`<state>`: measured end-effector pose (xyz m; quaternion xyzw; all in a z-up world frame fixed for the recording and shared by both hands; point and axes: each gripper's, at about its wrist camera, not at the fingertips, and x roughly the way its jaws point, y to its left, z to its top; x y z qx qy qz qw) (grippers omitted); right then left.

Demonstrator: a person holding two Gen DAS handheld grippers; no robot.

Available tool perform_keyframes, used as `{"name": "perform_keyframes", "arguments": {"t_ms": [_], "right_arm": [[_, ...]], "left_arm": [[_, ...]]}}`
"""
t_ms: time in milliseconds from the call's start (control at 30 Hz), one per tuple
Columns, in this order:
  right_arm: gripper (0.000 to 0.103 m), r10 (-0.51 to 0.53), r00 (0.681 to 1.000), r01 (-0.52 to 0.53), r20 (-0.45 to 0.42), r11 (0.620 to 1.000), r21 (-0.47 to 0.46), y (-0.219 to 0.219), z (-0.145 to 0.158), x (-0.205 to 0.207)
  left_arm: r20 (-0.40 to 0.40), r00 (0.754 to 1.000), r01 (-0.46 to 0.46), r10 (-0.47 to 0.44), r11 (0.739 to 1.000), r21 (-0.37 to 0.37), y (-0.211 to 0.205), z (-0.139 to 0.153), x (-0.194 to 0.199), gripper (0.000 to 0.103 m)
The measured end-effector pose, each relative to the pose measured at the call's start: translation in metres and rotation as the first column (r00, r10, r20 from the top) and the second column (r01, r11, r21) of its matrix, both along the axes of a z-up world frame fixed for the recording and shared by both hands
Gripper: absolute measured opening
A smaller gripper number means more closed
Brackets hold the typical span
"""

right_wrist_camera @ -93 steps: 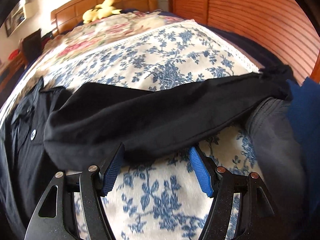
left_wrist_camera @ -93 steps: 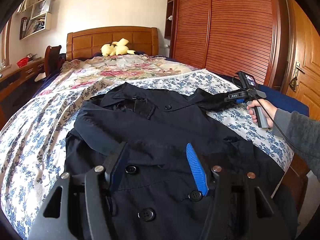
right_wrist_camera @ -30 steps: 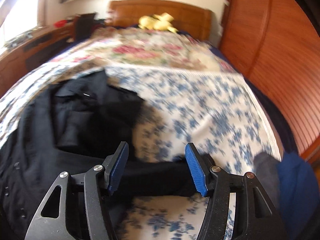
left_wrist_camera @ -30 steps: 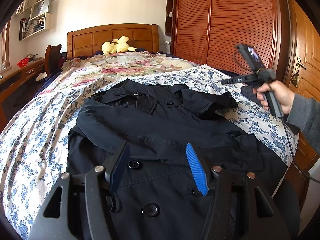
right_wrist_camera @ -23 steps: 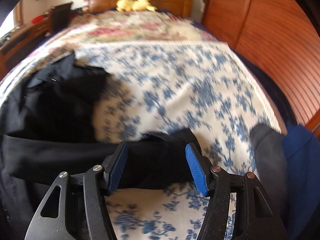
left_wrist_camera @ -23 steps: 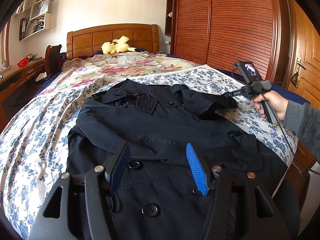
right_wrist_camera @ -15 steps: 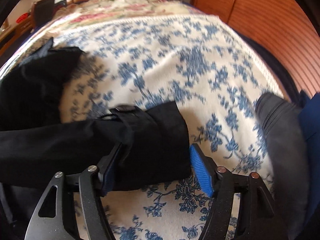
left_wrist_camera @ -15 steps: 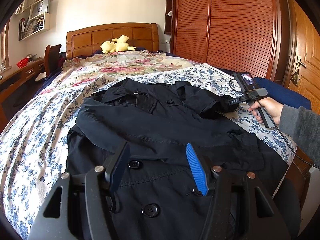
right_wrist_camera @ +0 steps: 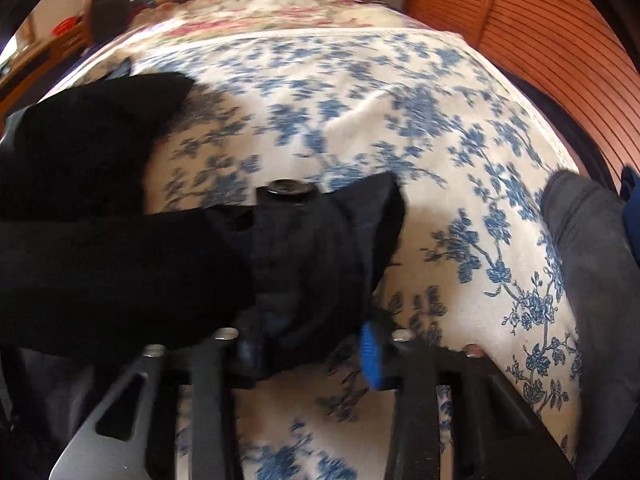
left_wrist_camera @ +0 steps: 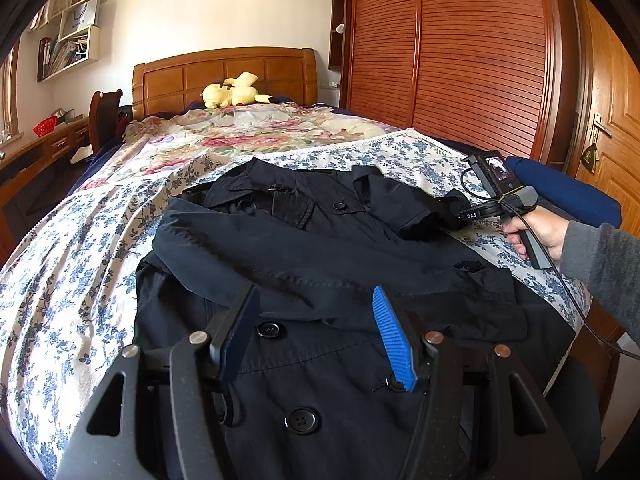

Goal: Fold large clothes
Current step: 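Lift the grasped sleeve with the right tool toward the coat body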

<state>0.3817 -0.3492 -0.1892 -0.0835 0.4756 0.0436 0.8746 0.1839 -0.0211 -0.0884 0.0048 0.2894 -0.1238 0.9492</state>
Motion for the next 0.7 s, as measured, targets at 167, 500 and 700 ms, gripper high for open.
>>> {"name": "perform_keyframes", "arguments": {"t_ms": [167, 500, 700], "right_arm": [[0.024, 0.044, 0.993, -0.042, 0.113, 0.999, -0.021, 0.016, 0.040, -0.021], [0.022, 0.090, 0.921, -0.084, 0.379, 0.996, -0.033, 0.046, 0.169, -0.067], [0.022, 0.142, 0.871, -0.140, 0.470, 0.989, -0.041, 0.078, 0.222, -0.097]], "left_arm": [[0.012, 1.000, -0.001, 0.001, 1.000, -0.010, 0.005, 0.003, -0.005, 0.058], [0.029, 0.999, -0.024, 0.024, 1.000, -0.021, 0.025, 0.008, -0.018, 0.058], [0.026, 0.998, -0.058, 0.058, 0.998, -0.009, 0.044, 0.006, -0.026, 0.058]]}}
